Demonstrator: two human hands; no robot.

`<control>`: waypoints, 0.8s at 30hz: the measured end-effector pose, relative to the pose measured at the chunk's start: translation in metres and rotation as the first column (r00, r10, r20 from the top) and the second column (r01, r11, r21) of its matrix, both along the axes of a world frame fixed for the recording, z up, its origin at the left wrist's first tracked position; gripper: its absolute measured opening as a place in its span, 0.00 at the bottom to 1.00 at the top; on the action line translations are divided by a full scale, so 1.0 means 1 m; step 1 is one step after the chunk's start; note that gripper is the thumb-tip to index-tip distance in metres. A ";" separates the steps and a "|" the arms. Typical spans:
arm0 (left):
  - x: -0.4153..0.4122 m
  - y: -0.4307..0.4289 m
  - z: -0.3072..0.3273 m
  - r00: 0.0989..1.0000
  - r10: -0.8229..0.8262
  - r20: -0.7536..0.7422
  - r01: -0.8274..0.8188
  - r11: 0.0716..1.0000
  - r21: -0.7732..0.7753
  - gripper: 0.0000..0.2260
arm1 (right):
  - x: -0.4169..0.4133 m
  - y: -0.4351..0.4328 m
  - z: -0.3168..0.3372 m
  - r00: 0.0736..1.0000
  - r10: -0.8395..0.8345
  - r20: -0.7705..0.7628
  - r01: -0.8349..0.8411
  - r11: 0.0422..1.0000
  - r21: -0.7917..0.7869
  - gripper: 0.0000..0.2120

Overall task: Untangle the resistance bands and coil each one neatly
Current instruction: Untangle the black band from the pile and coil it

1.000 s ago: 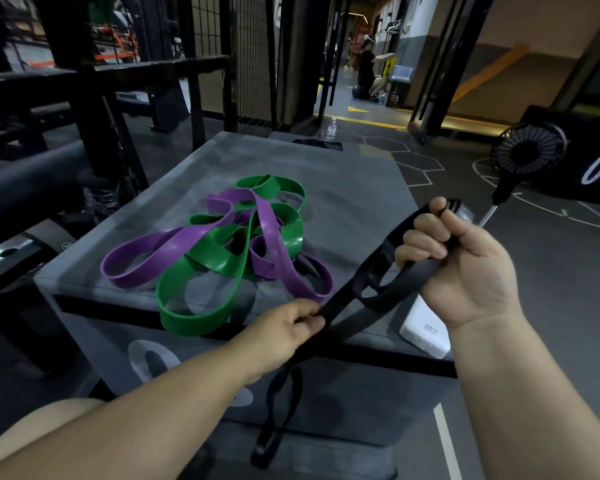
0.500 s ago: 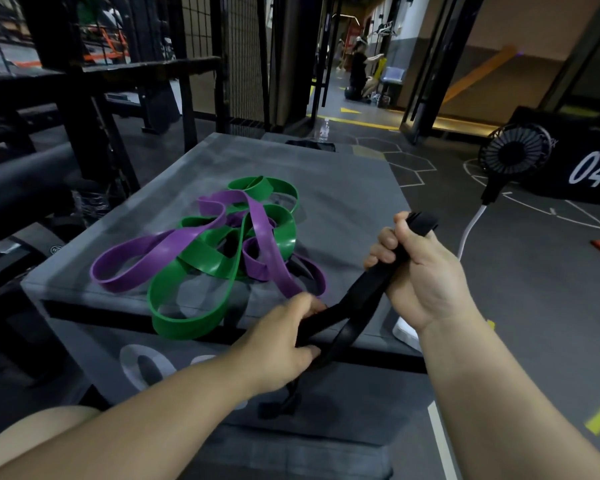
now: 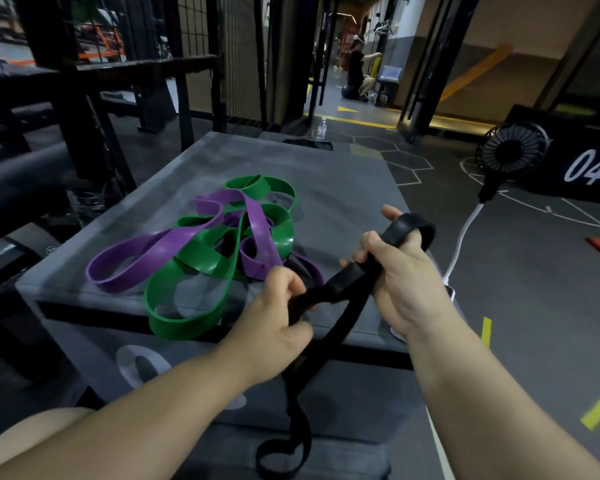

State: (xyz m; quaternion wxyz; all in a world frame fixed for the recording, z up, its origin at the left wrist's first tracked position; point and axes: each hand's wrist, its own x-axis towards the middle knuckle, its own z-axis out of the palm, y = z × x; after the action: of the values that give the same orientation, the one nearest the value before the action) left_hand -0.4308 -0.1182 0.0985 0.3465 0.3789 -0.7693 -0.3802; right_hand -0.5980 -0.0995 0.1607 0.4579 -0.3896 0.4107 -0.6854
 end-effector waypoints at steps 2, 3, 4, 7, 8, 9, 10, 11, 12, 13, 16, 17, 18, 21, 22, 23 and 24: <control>0.002 -0.003 0.001 0.999 -0.040 0.020 0.039 0.998 0.053 0.15 | 0.002 0.001 0.000 0.998 0.006 -0.065 -0.007 1.000 -0.010 0.18; 0.004 -0.004 0.000 0.998 -0.061 0.026 0.060 0.996 0.059 0.16 | 0.005 0.002 -0.001 0.994 0.011 -0.106 -0.012 1.000 -0.013 0.19; 0.004 -0.004 0.000 0.996 -0.083 0.029 0.081 0.995 0.063 0.16 | 0.007 0.002 -0.003 0.988 0.016 -0.151 -0.019 1.000 -0.016 0.19; 0.002 0.001 0.004 0.989 -0.123 0.078 0.120 0.992 0.043 0.14 | 0.011 0.002 -0.012 0.956 0.035 -0.292 -0.039 0.999 -0.008 0.21; 0.002 0.002 0.006 0.989 -0.114 0.098 0.112 0.993 0.021 0.14 | 0.013 0.003 -0.015 0.939 0.054 -0.340 -0.053 0.999 0.014 0.22; 0.000 0.004 0.009 0.988 -0.099 0.122 0.100 0.995 0.003 0.14 | 0.014 0.005 -0.016 0.919 0.056 -0.391 -0.046 0.998 0.035 0.22; -0.001 0.005 0.011 0.986 -0.076 0.148 0.079 0.997 -0.014 0.15 | 0.014 0.005 -0.017 0.897 0.050 -0.439 -0.029 0.998 0.053 0.24; -0.002 0.006 0.014 0.985 -0.051 0.163 0.056 0.998 -0.024 0.15 | 0.015 0.006 -0.018 0.877 0.042 -0.478 -0.014 0.998 0.062 0.26; -0.002 0.006 0.016 0.986 -0.026 0.165 0.031 0.999 -0.026 0.16 | 0.014 0.006 -0.018 0.870 0.038 -0.492 -0.007 0.998 0.064 0.27; -0.004 0.007 0.017 0.988 -0.004 0.154 0.007 1.000 -0.019 0.17 | 0.014 0.006 -0.019 0.871 0.040 -0.490 -0.015 0.998 0.055 0.28; -0.007 0.009 0.019 0.993 0.020 0.117 -0.021 1.000 0.010 0.16 | 0.013 0.005 -0.021 0.884 0.073 -0.462 -0.061 0.997 0.040 0.31; -0.007 0.009 0.019 0.996 0.002 0.094 -0.005 0.999 0.036 0.16 | 0.012 0.005 -0.022 0.897 0.086 -0.433 -0.084 0.996 0.025 0.33; -0.006 0.008 0.019 0.998 -0.035 0.055 0.030 0.996 0.086 0.16 | 0.012 0.004 -0.024 0.910 0.100 -0.403 -0.102 0.995 0.015 0.35; 0.002 0.002 0.018 0.968 -0.247 -0.042 0.249 0.929 0.275 0.17 | 0.011 -0.001 -0.029 0.923 0.080 -0.377 -0.081 0.997 0.015 0.37; 0.005 0.001 0.018 0.952 -0.307 -0.024 0.299 0.905 0.302 0.18 | 0.011 -0.001 -0.029 0.922 0.069 -0.382 -0.065 0.998 0.025 0.36; 0.006 0.000 0.017 0.941 -0.337 -0.001 0.322 0.896 0.307 0.18 | 0.011 -0.001 -0.029 0.917 0.063 -0.393 -0.053 0.998 0.038 0.35; 0.006 0.000 0.017 0.942 -0.337 0.003 0.321 0.900 0.295 0.18 | 0.011 0.001 -0.028 0.911 0.070 -0.407 -0.055 0.997 0.047 0.35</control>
State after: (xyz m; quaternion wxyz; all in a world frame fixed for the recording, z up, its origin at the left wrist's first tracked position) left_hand -0.4253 -0.1186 0.1150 0.1971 0.3003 -0.7671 -0.5315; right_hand -0.5873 -0.0988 0.1329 0.3904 -0.5290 0.4965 -0.5667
